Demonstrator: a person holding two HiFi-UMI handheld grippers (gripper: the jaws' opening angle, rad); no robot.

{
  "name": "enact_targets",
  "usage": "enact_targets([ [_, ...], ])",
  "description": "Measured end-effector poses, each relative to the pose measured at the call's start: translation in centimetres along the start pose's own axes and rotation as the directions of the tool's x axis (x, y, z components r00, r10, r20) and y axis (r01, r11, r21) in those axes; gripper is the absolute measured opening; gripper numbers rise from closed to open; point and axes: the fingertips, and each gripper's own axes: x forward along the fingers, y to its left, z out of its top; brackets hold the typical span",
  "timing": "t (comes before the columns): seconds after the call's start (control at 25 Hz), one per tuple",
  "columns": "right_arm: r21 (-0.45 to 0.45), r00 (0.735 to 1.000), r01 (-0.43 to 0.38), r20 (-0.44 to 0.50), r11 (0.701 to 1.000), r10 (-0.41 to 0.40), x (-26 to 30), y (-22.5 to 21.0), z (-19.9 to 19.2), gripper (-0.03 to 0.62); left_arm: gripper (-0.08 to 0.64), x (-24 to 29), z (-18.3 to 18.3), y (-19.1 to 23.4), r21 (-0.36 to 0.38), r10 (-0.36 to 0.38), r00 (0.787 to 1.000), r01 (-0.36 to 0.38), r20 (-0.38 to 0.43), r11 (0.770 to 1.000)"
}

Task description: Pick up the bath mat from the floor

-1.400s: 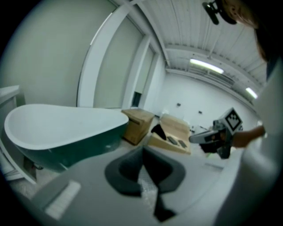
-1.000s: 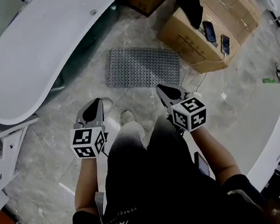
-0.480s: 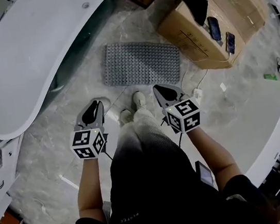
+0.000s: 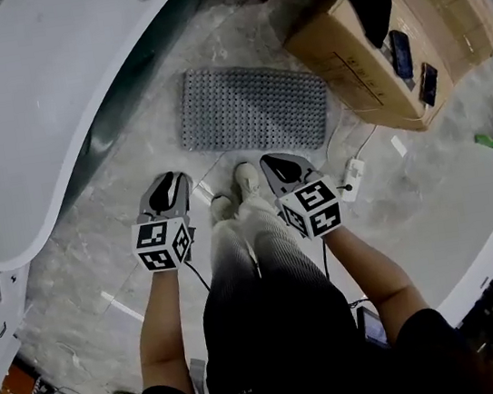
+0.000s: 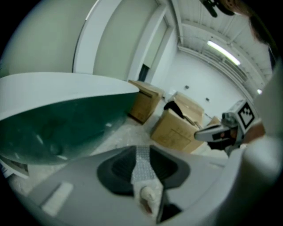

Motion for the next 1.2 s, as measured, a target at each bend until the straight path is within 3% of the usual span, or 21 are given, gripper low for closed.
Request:
enact_targets([
  [0.28,-0.014,0.999,-0.025,-0.039,1.000,0.024,6.7,-1.3,-2.6,-0.002,0.112,6.1,-4.6,1.9,0.018,-0.014,0.994,0.016,-0.107,1.000],
  [0.52,-0.018,0.999,-0.018,-0.039,1.000,0.018,12.3,-3.8,-5.2,-0.002,0.147,11.7,-9.1,4.8,0.062,0.020,0.983,-0.008,-0.182,0.998],
  [0.76,-0.006,0.998,0.002,-0.065,1.000,-0.002,18.0,-5.4,-9.4,-0.002,0.149,17.3,-14.1,8.8,0.060,0.044,0.969,-0.030,-0.245,0.998],
  [1.2,-0.027,0.991,-0.020,-0.134,0.999,0.016,25.6,-6.7,-17.9,-0.002,0.149,24.8,-22.4,14.7,0.027,0.089,0.954,-0.084,-0.286,0.996],
])
